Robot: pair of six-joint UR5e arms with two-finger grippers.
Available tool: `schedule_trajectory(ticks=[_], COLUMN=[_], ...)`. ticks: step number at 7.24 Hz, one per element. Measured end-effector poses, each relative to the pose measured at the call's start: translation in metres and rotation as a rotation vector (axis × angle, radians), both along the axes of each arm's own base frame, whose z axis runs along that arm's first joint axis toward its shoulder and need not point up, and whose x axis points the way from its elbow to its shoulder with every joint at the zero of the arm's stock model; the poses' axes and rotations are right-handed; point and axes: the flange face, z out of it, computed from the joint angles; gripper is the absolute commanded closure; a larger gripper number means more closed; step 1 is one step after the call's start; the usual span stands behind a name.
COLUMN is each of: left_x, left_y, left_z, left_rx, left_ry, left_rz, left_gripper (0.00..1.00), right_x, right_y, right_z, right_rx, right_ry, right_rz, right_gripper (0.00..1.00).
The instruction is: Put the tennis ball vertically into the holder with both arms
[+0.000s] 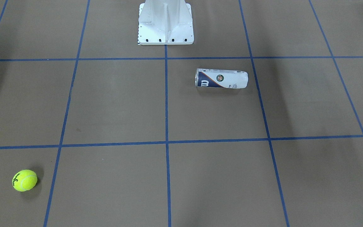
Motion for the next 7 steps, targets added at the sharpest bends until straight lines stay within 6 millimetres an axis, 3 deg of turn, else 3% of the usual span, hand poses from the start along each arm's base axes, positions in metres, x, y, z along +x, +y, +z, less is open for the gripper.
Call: schedule_trajectory(ticks=[4,7], left_x=[0.001,0.003], left_y=[-0.005,-0.027], left_z=[-0.009,-0.031], left_rx=[0.016,0.052], left_ry=[0.015,0.018], left_rz=[0.002,-0.003], left_gripper=[0.00,0.00], right_x=[0.000,0.000], right_y=[0.000,0.000], right_z=[0.000,-0.001], right_rx=[0.000,0.000], right_ry=[-0.001,-0.002], right_rz=[0.000,0.002], right_gripper=[0.00,0.00])
